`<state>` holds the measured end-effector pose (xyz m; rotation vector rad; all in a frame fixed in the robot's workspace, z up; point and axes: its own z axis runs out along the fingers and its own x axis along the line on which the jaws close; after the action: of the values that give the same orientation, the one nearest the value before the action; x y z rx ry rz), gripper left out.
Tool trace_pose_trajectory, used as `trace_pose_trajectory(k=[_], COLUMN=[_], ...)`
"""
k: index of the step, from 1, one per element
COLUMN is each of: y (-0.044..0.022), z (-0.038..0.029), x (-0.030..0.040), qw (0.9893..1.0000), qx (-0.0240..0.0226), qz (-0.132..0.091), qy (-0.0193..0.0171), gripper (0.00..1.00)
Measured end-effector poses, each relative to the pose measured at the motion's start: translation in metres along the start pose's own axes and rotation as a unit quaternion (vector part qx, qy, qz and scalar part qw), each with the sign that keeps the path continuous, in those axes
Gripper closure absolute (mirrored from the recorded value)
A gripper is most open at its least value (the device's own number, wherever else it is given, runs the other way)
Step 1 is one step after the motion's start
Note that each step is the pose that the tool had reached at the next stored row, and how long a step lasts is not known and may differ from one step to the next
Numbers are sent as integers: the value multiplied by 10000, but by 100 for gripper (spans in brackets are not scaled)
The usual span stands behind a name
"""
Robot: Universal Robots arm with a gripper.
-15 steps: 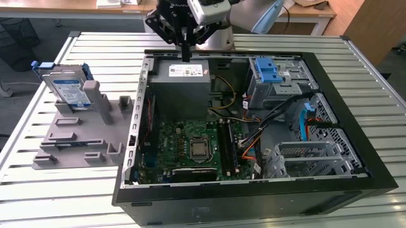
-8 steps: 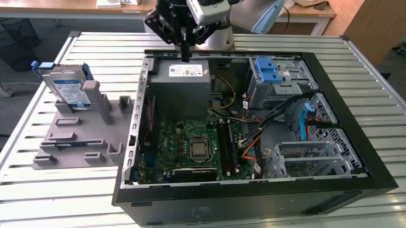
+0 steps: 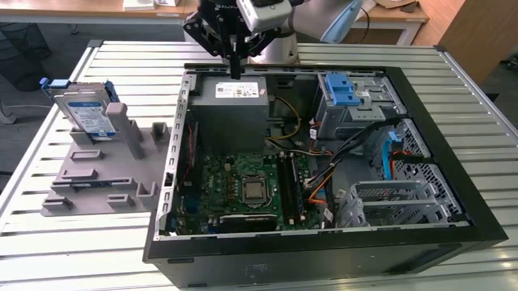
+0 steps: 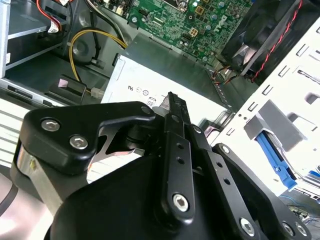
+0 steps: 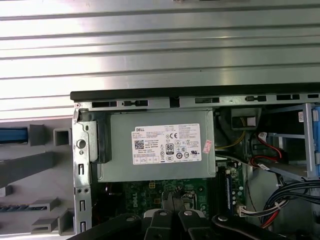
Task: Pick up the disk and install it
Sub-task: 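Reach for the disk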
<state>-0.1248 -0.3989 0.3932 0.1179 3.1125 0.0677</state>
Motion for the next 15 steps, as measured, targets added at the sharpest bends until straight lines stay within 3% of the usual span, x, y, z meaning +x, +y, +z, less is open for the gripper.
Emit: trace_pose_trajectory(k=[15], y=[-1], z=[2], x=[15], qw=[10000], qx=[0], qz=[0], qy=[0], gripper=[89])
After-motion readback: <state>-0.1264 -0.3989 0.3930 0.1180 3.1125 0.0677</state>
